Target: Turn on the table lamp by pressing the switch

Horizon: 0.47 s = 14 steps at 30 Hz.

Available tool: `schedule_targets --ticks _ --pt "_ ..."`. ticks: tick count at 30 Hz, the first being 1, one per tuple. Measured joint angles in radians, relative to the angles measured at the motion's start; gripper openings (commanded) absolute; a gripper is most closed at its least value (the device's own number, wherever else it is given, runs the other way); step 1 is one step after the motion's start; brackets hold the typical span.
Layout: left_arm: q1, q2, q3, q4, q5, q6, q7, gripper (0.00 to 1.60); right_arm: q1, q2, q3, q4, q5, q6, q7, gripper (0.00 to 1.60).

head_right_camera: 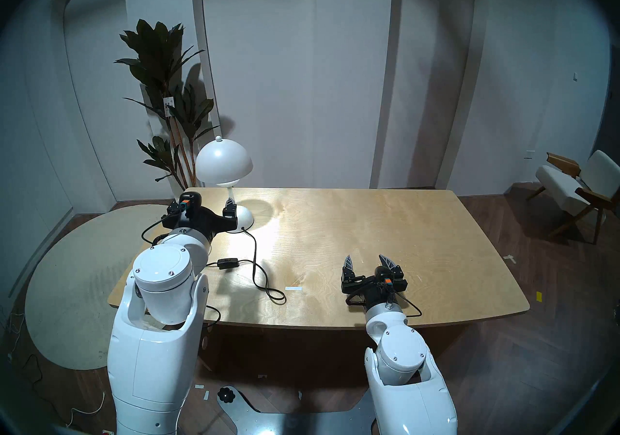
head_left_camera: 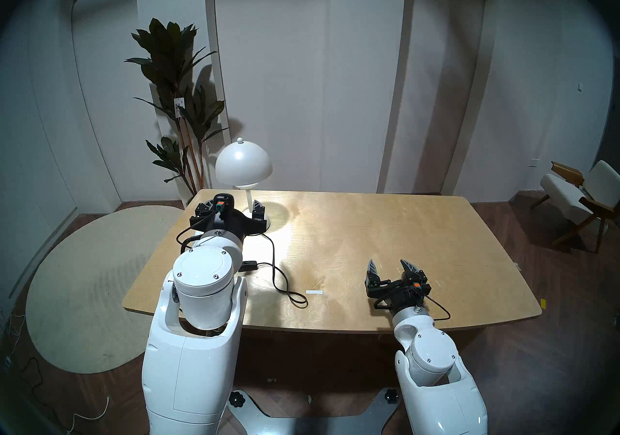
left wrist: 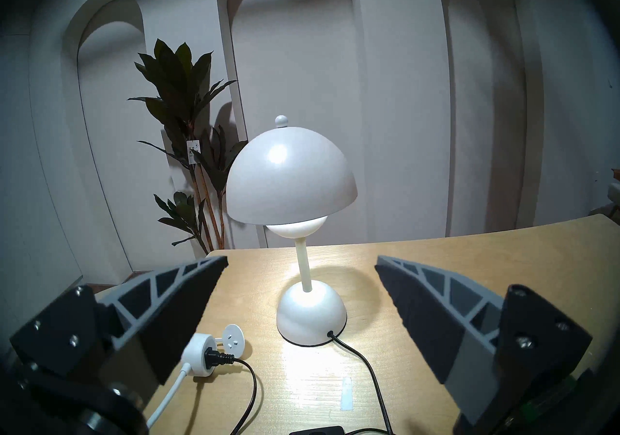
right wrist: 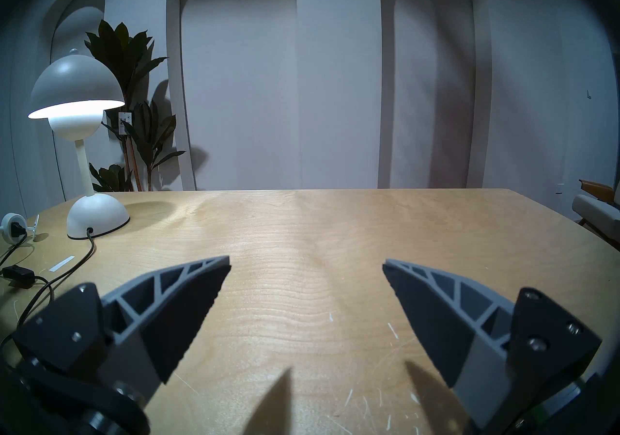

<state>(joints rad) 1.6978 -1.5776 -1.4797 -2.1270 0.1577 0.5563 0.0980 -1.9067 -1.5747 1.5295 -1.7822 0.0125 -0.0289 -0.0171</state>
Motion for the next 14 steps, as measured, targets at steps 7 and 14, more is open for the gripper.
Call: schedule_targets --ticks 7,14 --pt "0.006 0.015 0.002 -0.005 -0.001 -0.013 -0.001 1.6 0.0 0.0 0.0 0.0 0.0 0.0 0.0 1.6" --pt "0.006 0.022 0.008 -0.006 0.001 -0.017 -0.001 1.6 0.0 0.0 0.0 0.0 0.0 0.0 0.0 1.6"
